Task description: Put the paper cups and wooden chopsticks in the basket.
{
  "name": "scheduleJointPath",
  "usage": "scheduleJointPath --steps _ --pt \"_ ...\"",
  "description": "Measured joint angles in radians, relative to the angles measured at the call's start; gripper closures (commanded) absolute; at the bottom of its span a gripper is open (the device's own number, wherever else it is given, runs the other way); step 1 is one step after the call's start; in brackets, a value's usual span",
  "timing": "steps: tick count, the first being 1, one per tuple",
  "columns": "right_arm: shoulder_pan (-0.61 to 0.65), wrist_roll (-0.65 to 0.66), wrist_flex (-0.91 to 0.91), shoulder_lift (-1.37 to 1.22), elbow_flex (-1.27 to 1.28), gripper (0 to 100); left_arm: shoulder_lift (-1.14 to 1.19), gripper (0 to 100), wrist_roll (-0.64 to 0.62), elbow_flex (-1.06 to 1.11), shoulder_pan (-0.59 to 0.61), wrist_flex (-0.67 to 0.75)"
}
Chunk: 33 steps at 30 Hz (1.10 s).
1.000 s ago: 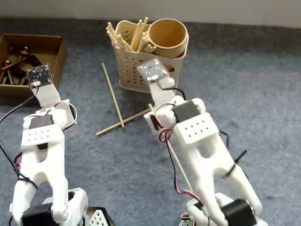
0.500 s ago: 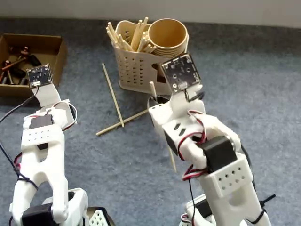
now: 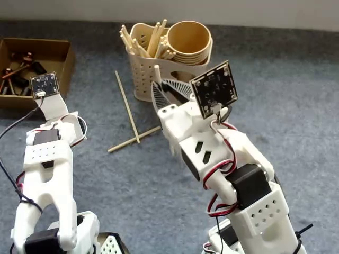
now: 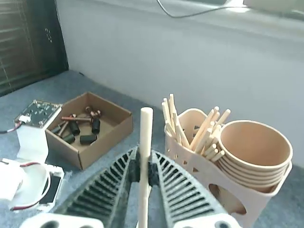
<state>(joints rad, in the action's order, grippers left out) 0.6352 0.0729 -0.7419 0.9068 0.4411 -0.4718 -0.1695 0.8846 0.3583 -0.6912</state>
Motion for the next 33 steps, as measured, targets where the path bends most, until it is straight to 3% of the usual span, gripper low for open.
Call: scheduleJointPath --steps 23,33 --pt "0.0 0.0 0.508 -0.017 0.006 99.3 0.0 100 0.0 0.0 0.0 0.0" --pt "-0.146 0.0 0.806 -0.269 0.006 99.3 0.0 100 0.0 0.0 0.011 0.0"
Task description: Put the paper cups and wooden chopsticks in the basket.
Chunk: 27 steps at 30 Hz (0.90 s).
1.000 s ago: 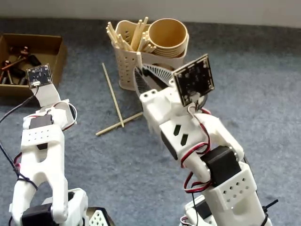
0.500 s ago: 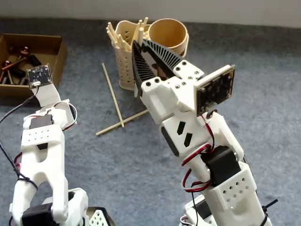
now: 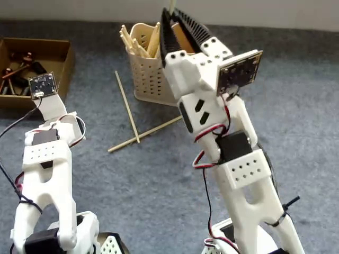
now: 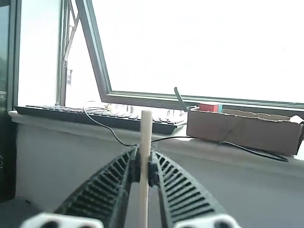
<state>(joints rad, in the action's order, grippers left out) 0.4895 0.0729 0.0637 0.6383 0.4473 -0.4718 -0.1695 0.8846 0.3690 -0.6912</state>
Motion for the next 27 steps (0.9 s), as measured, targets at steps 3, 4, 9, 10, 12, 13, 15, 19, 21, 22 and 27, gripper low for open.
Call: scheduleJointPath --steps 3,4,9,10,12,13,15,19,21,22,27 --pt "-0.015 0.0 0.098 -0.037 0.0 99.3 0.0 100 0.0 0.0 0.0 0.0" --pt "-0.017 0.0 0.126 -0.044 0.0 99.3 0.0 100 0.0 0.0 0.0 0.0" --pt "-0.018 0.0 0.219 -0.084 0.0 99.3 0.0 100 0.0 0.0 0.0 0.0" --pt "-0.018 0.0 0.23 -0.097 0.0 99.3 0.0 100 0.0 0.0 0.0 0.0" --pt "-0.018 0.0 0.247 -0.124 0.0 99.3 0.0 100 0.0 0.0 0.0 0.0" --pt "-0.018 0.0 0.256 -0.141 0.0 99.3 0.0 100 0.0 0.0 0.0 0.0" --pt "-0.018 0.0 0.272 -0.184 0.0 99.3 0.0 100 0.0 0.0 0.0 0.0" --pt "-0.018 -0.002 0.275 -0.261 0.02 99.3 0.0 100 0.0 0.0 0.0 0.0" --pt "-0.018 -0.002 0.232 -0.282 0.043 99.3 0.0 100 0.0 0.0 0.0 0.0" --pt "-0.018 -0.002 0.193 -0.295 0.051 99.3 0.0 100 0.0 0.0 0.0 0.0" --pt "-0.018 -0.003 0.011 -0.331 0.064 99.3 0.0 100 0.0 0.0 0.0 0.0"
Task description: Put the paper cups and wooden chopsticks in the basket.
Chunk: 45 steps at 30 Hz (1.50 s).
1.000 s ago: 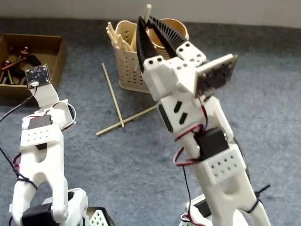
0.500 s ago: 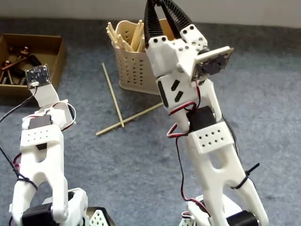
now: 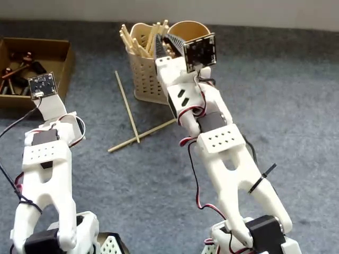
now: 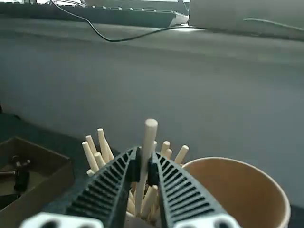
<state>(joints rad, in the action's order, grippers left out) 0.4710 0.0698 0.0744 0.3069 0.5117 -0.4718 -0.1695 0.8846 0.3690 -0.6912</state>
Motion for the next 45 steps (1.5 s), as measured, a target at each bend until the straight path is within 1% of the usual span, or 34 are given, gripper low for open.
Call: scheduleJointPath --steps 9,10,14,15,19,23,25,31,38,42,45 --pt "0.0 0.0 -0.026 -0.014 0.044 98.0 0.0 100 0.0 0.0 0.0 0.0" --pt "0.0 0.0 -0.026 -0.014 0.044 96.0 0.0 100 0.0 0.0 0.0 0.0" --pt "0.0 0.0 -0.026 -0.014 0.044 82.1 0.0 100 0.0 0.0 0.0 0.0" --pt "0.002 0.0 -0.026 -0.014 0.044 80.4 0.0 100 0.0 0.0 0.0 0.0" --pt "0.011 0.0 -0.028 -0.005 0.046 81.5 0.0 100 0.0 0.0 0.0 0.0" --pt "0.011 0.0 -0.048 0.094 0.051 82.1 0.0 100 0.0 0.0 0.0 0.0" --pt "0.031 0.0 -0.121 0.161 0.051 82.1 0.0 100 0.0 0.0 0.0 0.0" --pt "0.1 0.0 -0.446 0.331 0.051 82.1 0.0 100 0.0 0.0 0.0 0.0" --pt "0.178 -0.11 -0.772 0.491 0.051 82.1 0.0 100 0.0 0.0 0.0 0.0" --pt "0.19 -0.17 -0.891 0.506 0.051 82.1 0.0 100 0.0 0.0 0.0 0.0" --pt "0.19 -0.222 -0.939 0.508 0.051 82.1 0.0 100 0.0 0.0 0.0 0.0"
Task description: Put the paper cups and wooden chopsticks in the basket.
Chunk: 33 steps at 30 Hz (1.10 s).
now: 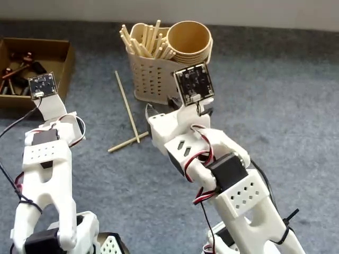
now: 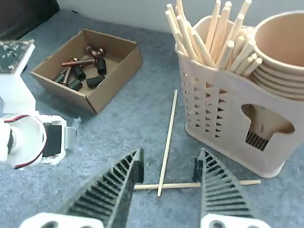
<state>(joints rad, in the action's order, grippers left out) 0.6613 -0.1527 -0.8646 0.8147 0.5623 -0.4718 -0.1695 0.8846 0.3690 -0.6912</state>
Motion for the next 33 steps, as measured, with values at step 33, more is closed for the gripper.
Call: scheduleJointPath --steps 33 --pt "-0.072 -0.511 0.066 -0.618 -0.072 82.1 0.0 100 0.0 0.0 0.0 0.0"
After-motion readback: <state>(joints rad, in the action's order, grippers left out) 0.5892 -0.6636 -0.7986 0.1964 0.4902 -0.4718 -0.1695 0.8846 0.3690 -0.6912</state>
